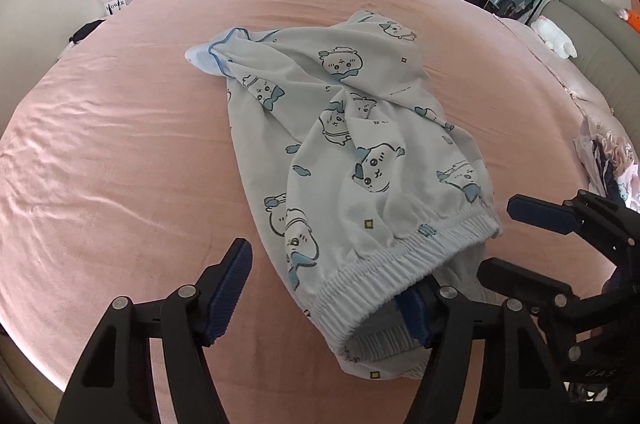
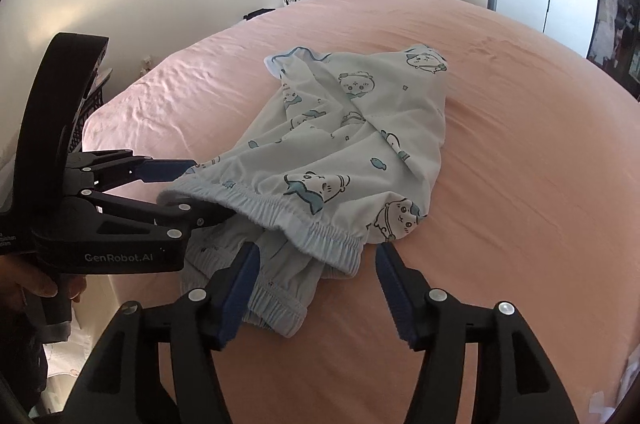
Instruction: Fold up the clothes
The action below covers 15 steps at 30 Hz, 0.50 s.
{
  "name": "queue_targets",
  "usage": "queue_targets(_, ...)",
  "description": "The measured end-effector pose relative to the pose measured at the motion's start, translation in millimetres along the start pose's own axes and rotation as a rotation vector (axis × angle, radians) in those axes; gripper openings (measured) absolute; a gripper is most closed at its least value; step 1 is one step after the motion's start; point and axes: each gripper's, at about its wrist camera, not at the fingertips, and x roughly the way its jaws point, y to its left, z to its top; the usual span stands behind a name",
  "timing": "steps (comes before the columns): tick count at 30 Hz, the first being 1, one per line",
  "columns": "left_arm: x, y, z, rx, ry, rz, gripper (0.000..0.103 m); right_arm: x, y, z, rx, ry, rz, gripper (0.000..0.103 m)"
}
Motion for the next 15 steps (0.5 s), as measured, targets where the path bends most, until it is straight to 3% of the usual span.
queue_targets(6, -3.2, -5.9, -0.7, 0.014, -0.008, 0.009, 0.041, 9.8, -8.4, 2.2, 0.037, 0.006, -0.075, 0.060)
queue_targets(11, -6.1, -4.0, 3.4, -0.013, -0.038, -0.002, 0.028, 20.1, -15.8, 1.4, 0.080, 0.014, -0.066, 0.063)
queue_targets(15, -9.0, -6.4, 6.9, -0.003, -0.054, -0.011, 0.026, 25.0, -13.1, 2.3, 0.078, 0.003, -0.068, 0.063)
